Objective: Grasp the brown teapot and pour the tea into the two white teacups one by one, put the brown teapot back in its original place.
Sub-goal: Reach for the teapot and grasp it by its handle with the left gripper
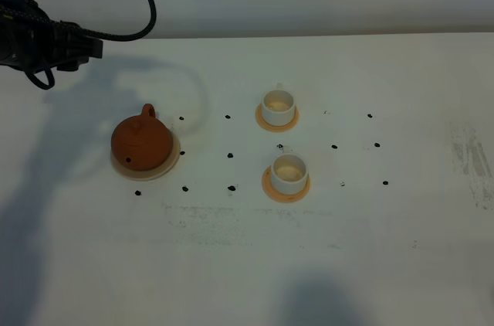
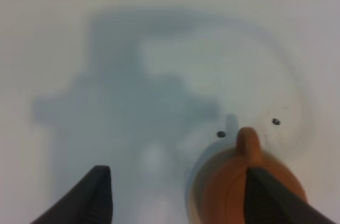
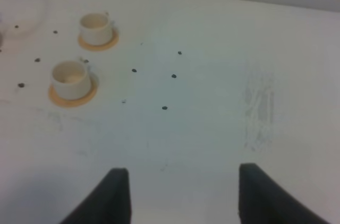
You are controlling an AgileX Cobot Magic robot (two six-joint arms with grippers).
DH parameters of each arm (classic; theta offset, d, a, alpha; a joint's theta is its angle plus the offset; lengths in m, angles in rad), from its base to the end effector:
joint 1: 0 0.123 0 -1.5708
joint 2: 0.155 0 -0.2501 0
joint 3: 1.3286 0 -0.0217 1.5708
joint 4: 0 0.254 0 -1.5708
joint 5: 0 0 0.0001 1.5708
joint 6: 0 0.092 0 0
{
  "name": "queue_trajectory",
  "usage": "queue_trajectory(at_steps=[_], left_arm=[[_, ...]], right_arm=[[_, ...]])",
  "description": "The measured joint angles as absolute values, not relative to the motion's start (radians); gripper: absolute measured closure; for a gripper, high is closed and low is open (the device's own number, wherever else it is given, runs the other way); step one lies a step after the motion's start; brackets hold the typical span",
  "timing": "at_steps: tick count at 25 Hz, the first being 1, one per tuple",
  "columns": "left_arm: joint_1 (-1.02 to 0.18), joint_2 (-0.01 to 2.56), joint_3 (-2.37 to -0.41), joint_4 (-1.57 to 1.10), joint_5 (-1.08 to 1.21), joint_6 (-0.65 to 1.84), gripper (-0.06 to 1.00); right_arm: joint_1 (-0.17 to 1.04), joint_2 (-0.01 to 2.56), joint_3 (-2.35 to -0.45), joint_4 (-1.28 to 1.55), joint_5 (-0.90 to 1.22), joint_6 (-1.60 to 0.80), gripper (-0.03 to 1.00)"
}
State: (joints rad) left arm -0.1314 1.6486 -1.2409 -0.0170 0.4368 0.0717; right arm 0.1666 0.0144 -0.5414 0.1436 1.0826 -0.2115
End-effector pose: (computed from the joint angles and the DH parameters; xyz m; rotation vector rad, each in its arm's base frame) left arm 0.3691 -0.0494 0.2437 0.2218 2.3179 -0.0460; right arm 0.0278 0.0165 0.2883 -0.3928 1.9956 0.1433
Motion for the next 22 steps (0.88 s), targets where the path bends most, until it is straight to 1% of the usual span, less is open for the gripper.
queue_trajectory(at_steps=[3, 9, 14, 17, 22], left_arm=[[-0.131, 1.654, -1.241, -0.016, 0.423, 0.072, 0.39], [-0.131, 1.671, -1.241, -0.015, 0.361, 0.072, 0.39], [-0.131, 1.732, -1.249, -0.015, 0.354, 0.072, 0.39], [-0.131, 1.781, -1.274, -0.015, 0.354, 0.073, 0.39], [-0.131, 1.821, -1.320, -0.015, 0.354, 0.073, 0.39]], right_arm=[[0.167, -0.004, -0.510, 0.144, 1.089, -0.210, 0.53], [0.167, -0.006, -0.509, 0.137, 1.089, -0.193, 0.53], [0.162, -0.007, -0.509, 0.143, 1.089, -0.193, 0.53], [0.103, -0.007, -0.509, 0.158, 1.089, -0.193, 0.53], [-0.044, -0.007, -0.509, 0.182, 1.089, -0.192, 0.53]])
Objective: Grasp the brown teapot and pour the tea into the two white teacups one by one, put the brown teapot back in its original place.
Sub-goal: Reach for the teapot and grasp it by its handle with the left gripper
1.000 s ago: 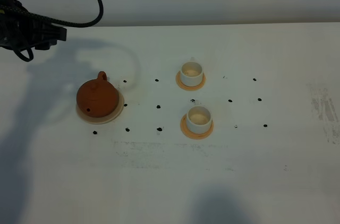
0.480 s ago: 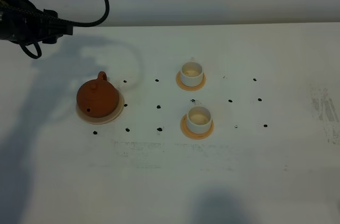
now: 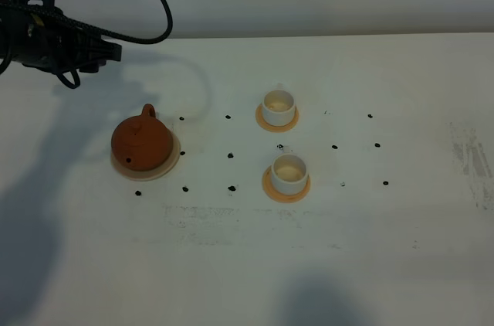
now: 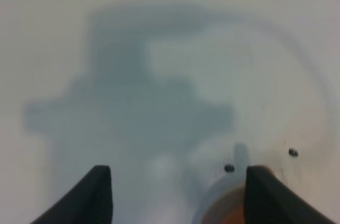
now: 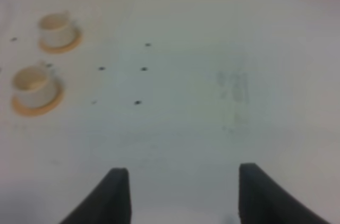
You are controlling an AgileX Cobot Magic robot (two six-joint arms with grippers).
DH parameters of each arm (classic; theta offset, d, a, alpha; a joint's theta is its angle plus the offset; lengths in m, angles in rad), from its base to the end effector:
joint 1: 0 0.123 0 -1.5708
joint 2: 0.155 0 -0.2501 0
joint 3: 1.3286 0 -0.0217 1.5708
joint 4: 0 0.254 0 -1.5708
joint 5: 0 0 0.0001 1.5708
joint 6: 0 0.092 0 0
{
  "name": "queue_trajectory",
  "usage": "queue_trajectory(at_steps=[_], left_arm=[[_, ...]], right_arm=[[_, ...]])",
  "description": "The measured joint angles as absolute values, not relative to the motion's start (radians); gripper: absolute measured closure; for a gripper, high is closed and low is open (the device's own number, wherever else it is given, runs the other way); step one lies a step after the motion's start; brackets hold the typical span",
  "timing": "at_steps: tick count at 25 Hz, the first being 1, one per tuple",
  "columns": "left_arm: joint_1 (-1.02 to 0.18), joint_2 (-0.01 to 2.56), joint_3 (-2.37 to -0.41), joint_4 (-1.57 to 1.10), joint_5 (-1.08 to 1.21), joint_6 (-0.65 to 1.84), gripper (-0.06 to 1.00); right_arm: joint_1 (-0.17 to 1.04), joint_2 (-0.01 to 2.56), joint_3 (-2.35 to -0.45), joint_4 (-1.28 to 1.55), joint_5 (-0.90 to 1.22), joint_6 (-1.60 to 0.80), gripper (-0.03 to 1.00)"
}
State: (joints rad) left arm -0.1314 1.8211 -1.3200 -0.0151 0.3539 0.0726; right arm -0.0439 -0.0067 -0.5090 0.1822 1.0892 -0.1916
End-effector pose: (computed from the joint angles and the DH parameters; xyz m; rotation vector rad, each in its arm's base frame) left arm 0.4024 -0.0537 0.2066 0.2243 2.3282 -0.0423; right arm 0.0307 0.0134 0.2799 -0.1640 2.0376 0.0714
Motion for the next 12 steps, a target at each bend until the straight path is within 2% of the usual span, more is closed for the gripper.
queue_trajectory(at_steps=[12], left_arm=[[-0.152, 1.829, -1.354, -0.016, 0.338, 0.093, 0.39]], right_arm=[[-0.072, -0.007, -0.509, 0.175, 1.089, -0.192, 0.53]])
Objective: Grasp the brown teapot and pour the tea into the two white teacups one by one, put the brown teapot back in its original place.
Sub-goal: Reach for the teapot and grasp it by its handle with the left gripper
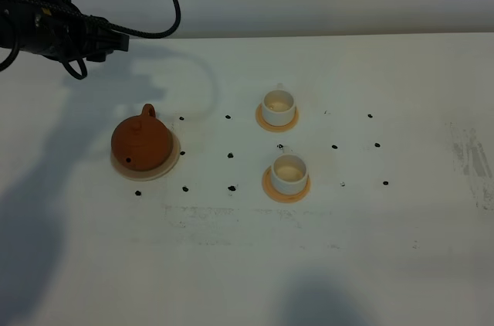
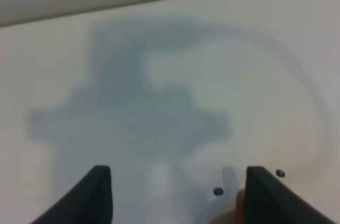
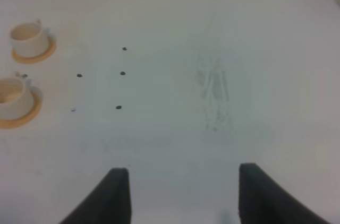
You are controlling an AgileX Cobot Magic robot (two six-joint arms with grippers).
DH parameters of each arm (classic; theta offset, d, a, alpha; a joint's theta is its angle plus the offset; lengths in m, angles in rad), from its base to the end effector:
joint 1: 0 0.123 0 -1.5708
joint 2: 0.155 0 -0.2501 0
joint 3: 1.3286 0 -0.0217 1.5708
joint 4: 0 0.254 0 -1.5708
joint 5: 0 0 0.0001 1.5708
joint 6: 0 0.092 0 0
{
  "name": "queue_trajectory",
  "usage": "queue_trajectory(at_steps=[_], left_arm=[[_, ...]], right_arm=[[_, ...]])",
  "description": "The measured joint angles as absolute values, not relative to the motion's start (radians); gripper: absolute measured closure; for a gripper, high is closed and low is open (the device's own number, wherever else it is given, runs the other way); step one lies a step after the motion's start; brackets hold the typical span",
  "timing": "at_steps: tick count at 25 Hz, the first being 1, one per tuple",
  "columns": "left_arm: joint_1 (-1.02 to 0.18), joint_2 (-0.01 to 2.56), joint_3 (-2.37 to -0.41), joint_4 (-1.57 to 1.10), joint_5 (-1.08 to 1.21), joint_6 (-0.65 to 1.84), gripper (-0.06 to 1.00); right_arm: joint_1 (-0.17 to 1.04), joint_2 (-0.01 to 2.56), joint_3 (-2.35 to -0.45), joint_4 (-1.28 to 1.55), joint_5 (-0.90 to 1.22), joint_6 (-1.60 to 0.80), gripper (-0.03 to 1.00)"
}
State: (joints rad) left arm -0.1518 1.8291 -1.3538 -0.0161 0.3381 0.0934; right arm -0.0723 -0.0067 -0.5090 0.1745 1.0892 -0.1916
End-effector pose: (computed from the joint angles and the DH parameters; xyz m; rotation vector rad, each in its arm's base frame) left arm 0.4077 -0.0629 0.2148 0.2664 2.2819 -0.0441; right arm 0.0311 0.0119 0.2798 -0.1345 2.0405 0.0445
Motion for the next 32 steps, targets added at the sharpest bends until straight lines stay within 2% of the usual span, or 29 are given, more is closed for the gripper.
queue_trajectory(at_steps=[9, 15, 26, 32], left_arm=[[-0.153, 1.840, -1.411, -0.018, 0.411, 0.108, 0.39], [-0.199, 1.878, -1.458, -0.016, 0.444, 0.109, 0.39], [-0.252, 2.142, -1.742, -0.020, 0.636, 0.041, 0.39], [-0.254, 2.179, -1.781, -0.064, 0.699, -0.032, 0.39]], right_arm=[[-0.072, -0.007, -0.509, 0.171, 1.089, -0.192, 0.53], [-0.072, -0.007, -0.509, 0.171, 1.089, -0.192, 0.53], [-0.072, -0.007, -0.508, 0.172, 1.088, -0.192, 0.53], [-0.072, -0.007, -0.508, 0.172, 1.088, -0.192, 0.53]])
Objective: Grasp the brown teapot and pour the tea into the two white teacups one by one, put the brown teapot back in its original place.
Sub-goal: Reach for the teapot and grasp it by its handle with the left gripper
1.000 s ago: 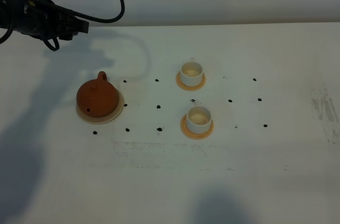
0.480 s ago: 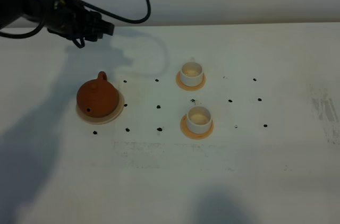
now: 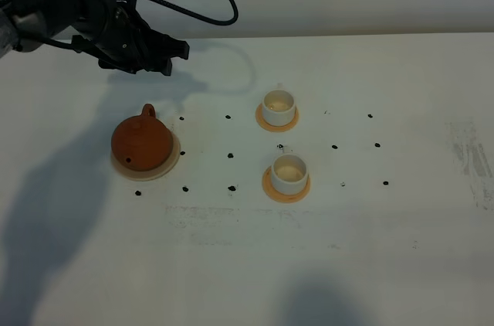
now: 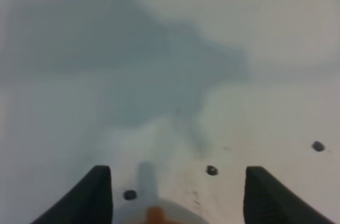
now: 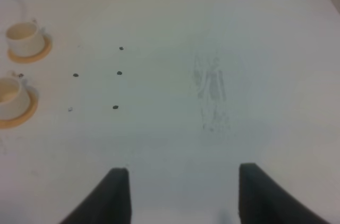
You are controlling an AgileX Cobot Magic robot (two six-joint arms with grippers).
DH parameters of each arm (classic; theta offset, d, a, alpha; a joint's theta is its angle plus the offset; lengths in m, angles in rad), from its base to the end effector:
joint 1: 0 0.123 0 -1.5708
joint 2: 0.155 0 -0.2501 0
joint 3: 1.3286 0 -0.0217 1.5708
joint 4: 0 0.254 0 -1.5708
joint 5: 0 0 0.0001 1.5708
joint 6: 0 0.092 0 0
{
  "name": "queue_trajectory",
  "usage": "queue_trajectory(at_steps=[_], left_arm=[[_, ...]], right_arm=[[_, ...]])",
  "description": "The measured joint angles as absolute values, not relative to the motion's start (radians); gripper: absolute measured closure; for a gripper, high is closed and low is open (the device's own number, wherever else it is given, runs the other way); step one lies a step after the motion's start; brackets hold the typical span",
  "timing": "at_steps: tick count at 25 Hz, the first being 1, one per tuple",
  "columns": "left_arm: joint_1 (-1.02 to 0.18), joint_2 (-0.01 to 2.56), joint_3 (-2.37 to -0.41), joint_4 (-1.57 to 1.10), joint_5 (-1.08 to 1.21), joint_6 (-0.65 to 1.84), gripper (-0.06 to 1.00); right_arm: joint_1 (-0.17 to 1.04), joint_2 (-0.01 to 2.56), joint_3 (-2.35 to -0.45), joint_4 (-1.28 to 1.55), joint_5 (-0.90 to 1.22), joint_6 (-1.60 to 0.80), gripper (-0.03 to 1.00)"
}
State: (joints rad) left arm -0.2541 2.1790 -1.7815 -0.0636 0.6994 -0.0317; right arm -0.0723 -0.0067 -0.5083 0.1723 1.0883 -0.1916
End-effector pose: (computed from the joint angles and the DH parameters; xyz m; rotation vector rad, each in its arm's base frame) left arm 0.4542 -0.1219 0.1690 0.2398 2.5773 -0.1766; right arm 0.0312 0.0118 0.2796 -0.1342 2.0406 0.0419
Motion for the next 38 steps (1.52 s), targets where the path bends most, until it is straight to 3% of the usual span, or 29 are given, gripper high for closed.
queue_trajectory(at_steps=[17, 38], left_arm=[[-0.231, 2.190, -1.781, -0.071, 0.850, -0.067, 0.39], [-0.211, 2.287, -1.781, -0.094, 0.764, -0.058, 0.39]], right_arm=[[-0.072, -0.007, -0.508, 0.173, 1.088, -0.192, 0.53], [-0.072, -0.007, -0.508, 0.173, 1.087, -0.192, 0.53]])
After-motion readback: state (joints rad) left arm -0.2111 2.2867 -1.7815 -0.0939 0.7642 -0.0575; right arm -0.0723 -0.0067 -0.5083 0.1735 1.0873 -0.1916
